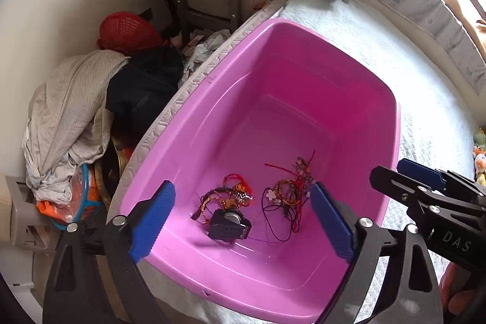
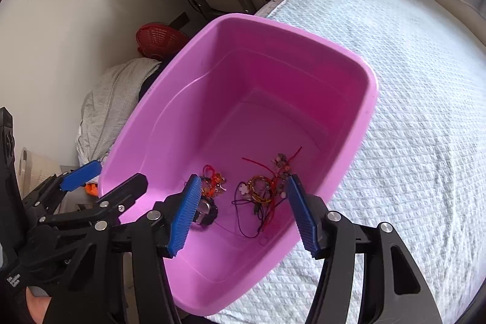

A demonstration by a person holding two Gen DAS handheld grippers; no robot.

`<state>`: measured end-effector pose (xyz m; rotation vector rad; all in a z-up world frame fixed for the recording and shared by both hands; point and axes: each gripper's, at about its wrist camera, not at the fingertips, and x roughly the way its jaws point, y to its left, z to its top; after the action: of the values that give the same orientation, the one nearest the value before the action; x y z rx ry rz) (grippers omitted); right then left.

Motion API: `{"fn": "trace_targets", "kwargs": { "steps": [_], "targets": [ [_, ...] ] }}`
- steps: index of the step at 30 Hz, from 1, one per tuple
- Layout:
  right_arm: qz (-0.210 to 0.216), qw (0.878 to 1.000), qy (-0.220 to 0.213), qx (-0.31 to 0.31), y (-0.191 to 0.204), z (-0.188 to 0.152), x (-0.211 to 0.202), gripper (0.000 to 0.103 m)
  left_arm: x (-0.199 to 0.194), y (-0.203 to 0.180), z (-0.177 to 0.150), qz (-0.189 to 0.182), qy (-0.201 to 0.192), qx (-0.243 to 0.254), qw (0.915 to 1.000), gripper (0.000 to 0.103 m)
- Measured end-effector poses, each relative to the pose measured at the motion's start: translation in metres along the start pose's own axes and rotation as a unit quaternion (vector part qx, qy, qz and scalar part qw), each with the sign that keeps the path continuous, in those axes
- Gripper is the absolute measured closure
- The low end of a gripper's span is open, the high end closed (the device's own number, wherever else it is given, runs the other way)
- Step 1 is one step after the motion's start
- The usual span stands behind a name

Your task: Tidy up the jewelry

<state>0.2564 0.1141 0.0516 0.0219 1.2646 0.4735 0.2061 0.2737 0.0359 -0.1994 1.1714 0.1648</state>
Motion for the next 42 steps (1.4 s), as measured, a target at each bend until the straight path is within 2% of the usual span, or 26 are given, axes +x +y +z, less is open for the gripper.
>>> {"fn": "trace_targets", "kwargs": {
  "steps": [4, 21, 42],
  "targets": [
    [-0.008, 1.0, 0.007, 0.004, 0.001, -0.006, -0.003, 0.046, -0.005, 0.004, -0.001, -0.001, 0.007, -0.01, 0.9999, 0.008],
    [-0.051, 0.999, 0.007, 0.011, 0.006, -0.016, -0.03, 0.039, -0.029, -0.001, -0.015, 0.034, -0.001, 0.004, 0.9994, 0.007],
    [-0.06, 0.998, 0.01, -0.01, 0.023, -0.024, -0.041, 0.038, -0.05, 0.015, -0.024, 0.039, 0.0, -0.015, 0.9991, 0.006]
  ]
}}
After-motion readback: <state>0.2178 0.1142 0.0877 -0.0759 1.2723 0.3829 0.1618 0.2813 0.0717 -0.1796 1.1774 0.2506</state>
